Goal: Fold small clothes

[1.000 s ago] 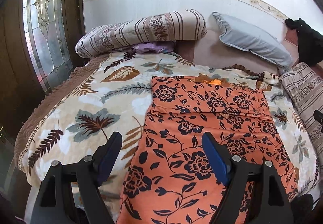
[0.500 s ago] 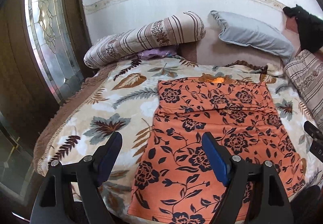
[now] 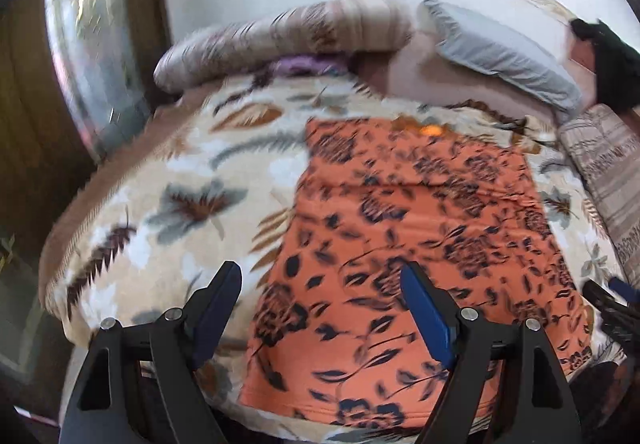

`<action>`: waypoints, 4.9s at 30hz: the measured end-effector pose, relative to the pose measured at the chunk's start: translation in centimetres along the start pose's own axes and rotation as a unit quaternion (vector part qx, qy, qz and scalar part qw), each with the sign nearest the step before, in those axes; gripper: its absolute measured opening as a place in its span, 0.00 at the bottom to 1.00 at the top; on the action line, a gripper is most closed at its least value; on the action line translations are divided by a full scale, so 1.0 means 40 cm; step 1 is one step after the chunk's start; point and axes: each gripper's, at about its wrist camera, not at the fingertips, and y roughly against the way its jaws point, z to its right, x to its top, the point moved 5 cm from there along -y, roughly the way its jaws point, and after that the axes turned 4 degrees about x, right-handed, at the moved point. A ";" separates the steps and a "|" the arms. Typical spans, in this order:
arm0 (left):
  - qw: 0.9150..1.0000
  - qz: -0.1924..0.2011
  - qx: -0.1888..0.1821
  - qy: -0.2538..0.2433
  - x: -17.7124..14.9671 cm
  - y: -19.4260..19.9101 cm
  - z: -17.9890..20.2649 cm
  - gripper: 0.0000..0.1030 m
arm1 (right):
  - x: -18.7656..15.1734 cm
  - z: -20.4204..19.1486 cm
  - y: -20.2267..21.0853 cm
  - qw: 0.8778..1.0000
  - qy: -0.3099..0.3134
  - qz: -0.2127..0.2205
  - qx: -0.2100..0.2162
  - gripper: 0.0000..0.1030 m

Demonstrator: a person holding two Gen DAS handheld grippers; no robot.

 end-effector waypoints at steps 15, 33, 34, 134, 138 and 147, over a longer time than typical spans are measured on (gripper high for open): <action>0.981 -0.167 -0.052 0.080 -0.195 -0.200 -0.139 0.80 | -0.150 0.355 -0.103 0.952 -0.208 -0.143 0.176 0.81; 0.961 -0.218 -0.114 0.126 -0.260 -0.232 -0.171 0.66 | -0.219 0.372 -0.158 0.925 -0.233 -0.188 0.232 0.40; 0.961 -0.218 -0.116 0.127 -0.259 -0.230 -0.169 0.65 | -0.218 0.371 -0.158 0.926 -0.232 -0.187 0.233 0.40; 0.995 -0.086 -0.045 0.018 0.463 -0.665 0.019 0.53 | 0.445 0.425 -0.505 0.926 -0.294 0.005 0.235 0.93; 0.997 -0.034 -0.033 0.058 0.390 -0.552 -0.084 0.56 | 0.307 0.364 -0.398 0.926 -0.271 0.004 0.264 0.93; 0.972 -0.090 -0.132 0.175 0.153 -0.448 -0.050 0.59 | 0.101 0.273 -0.431 0.863 -0.404 -0.021 0.304 0.93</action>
